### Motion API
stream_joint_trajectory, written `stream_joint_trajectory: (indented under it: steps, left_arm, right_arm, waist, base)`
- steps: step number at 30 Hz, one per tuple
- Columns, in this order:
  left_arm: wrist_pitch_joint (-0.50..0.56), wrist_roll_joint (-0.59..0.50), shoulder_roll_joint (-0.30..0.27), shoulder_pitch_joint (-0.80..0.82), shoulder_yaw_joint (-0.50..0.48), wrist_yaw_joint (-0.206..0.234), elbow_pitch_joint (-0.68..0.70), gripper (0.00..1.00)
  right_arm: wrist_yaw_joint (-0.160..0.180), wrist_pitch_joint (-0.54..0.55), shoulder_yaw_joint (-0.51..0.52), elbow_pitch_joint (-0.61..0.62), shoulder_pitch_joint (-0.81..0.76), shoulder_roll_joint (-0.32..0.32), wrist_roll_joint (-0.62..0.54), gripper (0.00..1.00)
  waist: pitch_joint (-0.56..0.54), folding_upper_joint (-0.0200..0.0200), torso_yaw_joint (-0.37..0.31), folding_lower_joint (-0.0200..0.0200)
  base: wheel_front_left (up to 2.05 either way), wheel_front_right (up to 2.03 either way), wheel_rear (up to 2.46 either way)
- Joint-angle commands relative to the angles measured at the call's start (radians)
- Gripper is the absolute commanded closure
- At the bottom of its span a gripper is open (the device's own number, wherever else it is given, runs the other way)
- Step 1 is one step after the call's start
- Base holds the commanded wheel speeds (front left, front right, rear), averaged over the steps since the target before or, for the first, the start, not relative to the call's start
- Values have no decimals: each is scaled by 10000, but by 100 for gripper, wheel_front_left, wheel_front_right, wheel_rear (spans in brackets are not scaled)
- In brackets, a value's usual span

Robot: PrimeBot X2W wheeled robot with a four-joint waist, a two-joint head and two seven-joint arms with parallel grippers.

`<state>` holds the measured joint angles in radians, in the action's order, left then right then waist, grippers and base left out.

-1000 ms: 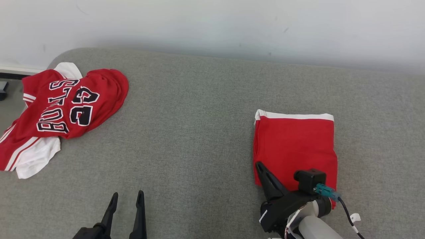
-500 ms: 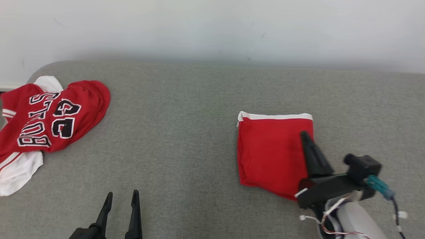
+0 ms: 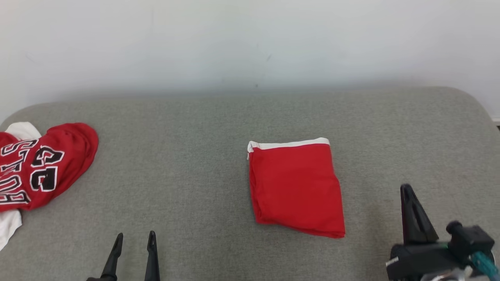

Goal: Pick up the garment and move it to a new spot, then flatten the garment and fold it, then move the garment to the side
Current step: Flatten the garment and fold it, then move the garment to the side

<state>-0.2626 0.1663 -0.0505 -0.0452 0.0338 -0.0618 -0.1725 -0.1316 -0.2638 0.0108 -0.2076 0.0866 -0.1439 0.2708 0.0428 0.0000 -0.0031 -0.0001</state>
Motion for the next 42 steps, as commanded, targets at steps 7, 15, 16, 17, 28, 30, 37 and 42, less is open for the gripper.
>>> stream_joint_trajectory:
  steps: [7,15,16,17,28,30,37,42]
  left_arm:
    - [-33,-357,4,-331,-41,97,251,0]
    - [-33,-537,2,-528,27,153,154,0]
    - [-33,-570,2,-558,36,151,137,0]
    - [-33,-639,1,-581,39,137,97,0]
    - [-33,-748,2,-713,-83,222,48,0]
    - [-33,-762,2,-713,-81,212,35,0]
    - [-33,-835,2,-740,-66,163,59,0]
    - [-33,-859,2,-757,-81,149,76,0]
  right_arm:
    - [20,-7,366,444,-1197,376,-476,58]
    - [20,-9,234,61,-1546,673,-806,0]
    - [20,-9,171,-16,-1555,691,-867,0]
    - [20,-9,118,-84,-1542,700,-918,0]
    - [20,-9,143,-130,-1359,825,-1069,0]
    - [20,-9,149,-127,-1360,844,-1065,0]
    - [20,-8,130,-112,-1384,870,-1094,0]
    - [20,-9,123,-108,-1357,882,-1118,0]
  waist:
    - [-262,0,-288,1]
    - [-326,0,-201,1]
    - [-329,0,-183,1]
    - [-330,0,-165,1]
    - [-333,0,-25,1]
    - [-335,0,3,1]
    - [-343,0,51,1]
    - [-337,0,63,1]
  base:
    - [0,0,0]
    - [0,0,0]
    - [0,0,0]
    - [0,0,0]
    - [0,0,0]
    - [0,0,0]
    - [0,0,0]
    - [0,0,0]
